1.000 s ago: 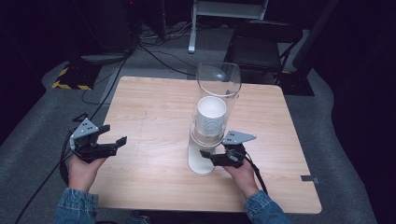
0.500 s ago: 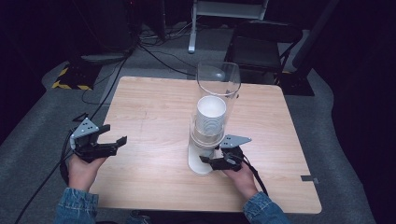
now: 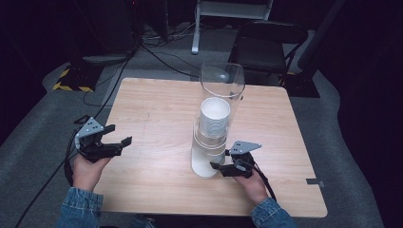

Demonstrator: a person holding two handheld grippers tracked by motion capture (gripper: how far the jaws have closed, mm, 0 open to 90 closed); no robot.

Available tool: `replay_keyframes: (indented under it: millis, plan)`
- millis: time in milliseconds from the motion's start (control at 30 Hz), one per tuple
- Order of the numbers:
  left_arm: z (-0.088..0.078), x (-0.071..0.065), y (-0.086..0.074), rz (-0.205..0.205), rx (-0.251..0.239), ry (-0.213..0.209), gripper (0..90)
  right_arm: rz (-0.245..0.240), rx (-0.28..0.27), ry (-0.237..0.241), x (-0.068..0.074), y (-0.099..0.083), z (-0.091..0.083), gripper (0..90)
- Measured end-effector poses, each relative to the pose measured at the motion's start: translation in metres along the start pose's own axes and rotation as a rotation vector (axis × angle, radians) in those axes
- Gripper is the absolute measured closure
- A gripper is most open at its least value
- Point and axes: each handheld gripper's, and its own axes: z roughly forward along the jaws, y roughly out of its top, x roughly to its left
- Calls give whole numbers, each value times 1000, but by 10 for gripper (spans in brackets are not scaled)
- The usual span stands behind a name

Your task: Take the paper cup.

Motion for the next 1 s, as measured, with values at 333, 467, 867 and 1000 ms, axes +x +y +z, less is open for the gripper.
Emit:
replay_keyframes:
  millis: [333,467,867,1000]
  plan:
    - [19,-4,9,16,11,-35,173,8,12,-49,-3,-10,-18,360]
    - [24,-5,11,24,11,-48,173,12,11,-75,-6,-12,-28,360]
    - [26,-5,11,24,12,-46,173,61,-40,-167,-24,-14,-51,359]
    - [24,-6,10,25,21,-41,173,91,-63,-223,-32,-14,-57,355]
